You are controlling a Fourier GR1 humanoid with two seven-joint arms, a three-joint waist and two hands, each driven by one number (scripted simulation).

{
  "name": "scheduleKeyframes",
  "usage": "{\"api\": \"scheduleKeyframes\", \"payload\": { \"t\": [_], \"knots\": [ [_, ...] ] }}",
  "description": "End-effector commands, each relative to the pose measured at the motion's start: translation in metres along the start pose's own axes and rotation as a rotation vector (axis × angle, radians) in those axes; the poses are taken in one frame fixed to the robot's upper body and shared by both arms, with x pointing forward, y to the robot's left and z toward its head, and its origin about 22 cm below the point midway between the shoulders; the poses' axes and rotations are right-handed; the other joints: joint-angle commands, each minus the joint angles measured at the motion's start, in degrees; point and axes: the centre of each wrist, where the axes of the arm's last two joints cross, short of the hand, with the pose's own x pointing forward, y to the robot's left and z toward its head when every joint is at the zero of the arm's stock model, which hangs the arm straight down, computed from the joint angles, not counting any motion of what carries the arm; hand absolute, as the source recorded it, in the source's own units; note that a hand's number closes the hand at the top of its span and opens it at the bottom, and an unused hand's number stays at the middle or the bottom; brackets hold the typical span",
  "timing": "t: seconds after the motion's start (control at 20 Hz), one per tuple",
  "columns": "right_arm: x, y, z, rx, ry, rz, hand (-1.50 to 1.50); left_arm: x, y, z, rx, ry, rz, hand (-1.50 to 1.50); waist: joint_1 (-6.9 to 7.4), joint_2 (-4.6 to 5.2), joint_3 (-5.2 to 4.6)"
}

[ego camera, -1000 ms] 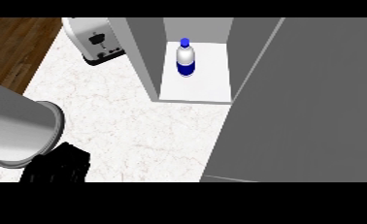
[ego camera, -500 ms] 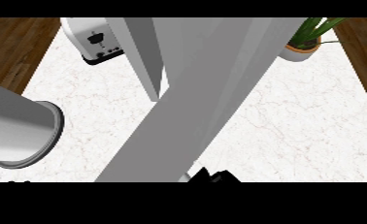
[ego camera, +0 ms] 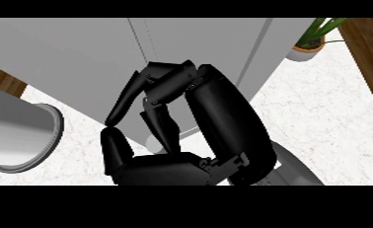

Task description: Pick up the bottled water, place it into the cabinet and close the cabinet

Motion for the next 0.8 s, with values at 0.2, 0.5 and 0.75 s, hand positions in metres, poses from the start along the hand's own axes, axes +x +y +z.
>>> {"api": "scheduleKeyframes", "payload": {
  "t": [0.2,0.5,0.75],
  "knots": [
    [-0.025,-0.04,-0.055,-0.005,0.057,0.027,1.5,0.002,0.024,0.025,0.011,-0.005,0.011,1.5,-0.22,0.05,0.0],
    [-0.06,-0.062,-0.084,-0.017,0.134,0.035,1.5,0.023,0.02,0.014,0.023,-0.002,-0.009,1.5,-0.08,0.22,0.05],
    [-0.083,-0.067,-0.095,-0.074,0.139,0.06,1.5,0.018,0.025,0.008,-0.027,0.005,0.006,1.5,0.35,0.48,0.0]
  ]
}}
